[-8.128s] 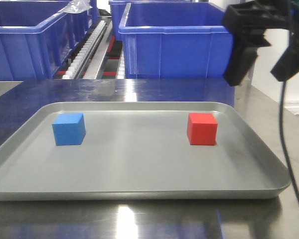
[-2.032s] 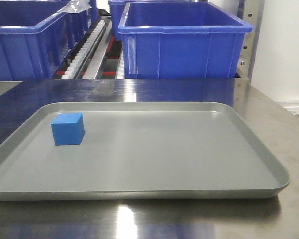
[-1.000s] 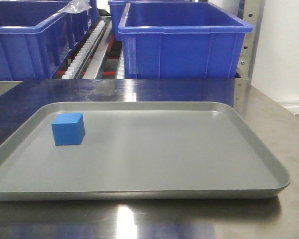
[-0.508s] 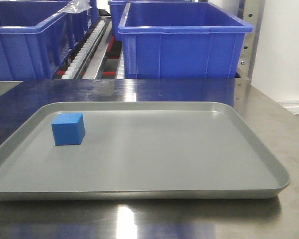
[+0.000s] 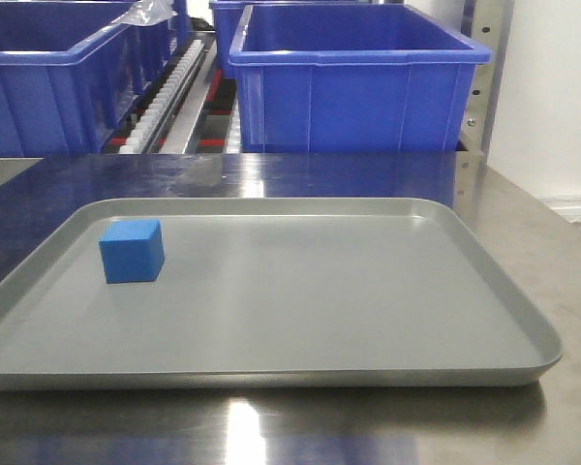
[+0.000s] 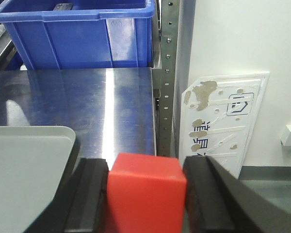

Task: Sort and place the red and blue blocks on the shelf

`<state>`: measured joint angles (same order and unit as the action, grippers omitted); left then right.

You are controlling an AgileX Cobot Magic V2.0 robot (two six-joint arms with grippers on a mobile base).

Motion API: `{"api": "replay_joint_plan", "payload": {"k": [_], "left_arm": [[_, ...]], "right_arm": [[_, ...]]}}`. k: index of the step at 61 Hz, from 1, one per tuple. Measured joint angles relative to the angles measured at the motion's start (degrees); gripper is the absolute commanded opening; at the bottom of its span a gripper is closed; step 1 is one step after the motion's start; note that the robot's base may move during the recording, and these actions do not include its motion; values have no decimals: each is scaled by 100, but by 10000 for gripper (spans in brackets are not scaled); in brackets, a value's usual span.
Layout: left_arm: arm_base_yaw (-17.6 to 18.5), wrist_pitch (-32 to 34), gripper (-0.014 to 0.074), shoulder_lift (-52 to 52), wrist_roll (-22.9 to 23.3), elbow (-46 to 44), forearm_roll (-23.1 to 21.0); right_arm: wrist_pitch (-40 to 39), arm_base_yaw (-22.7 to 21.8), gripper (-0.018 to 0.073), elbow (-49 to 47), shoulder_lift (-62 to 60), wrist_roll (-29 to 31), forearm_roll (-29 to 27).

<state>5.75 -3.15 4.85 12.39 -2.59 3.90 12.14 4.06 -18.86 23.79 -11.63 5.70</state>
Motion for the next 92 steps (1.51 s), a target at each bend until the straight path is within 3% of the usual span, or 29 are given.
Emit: {"api": "replay_joint_plan", "payload": {"k": [19,29,48,76,92], "left_arm": [[11,-1158,132,2316,0,-2277,349],[11,-1580,132,3055,0,-2898,383],[11,-1691,132,3677,0,-2968,383],[11,-1710,132,3691,0,-2981,383],[11,-1892,132,3691,0,-2993,-230]], "right_arm": [[-10,0,49,0,0,0,0],[-10,0,49,0,0,0,0],[-10,0,49,0,0,0,0],[-10,0,49,0,0,0,0],[-10,0,49,0,0,0,0]]}}
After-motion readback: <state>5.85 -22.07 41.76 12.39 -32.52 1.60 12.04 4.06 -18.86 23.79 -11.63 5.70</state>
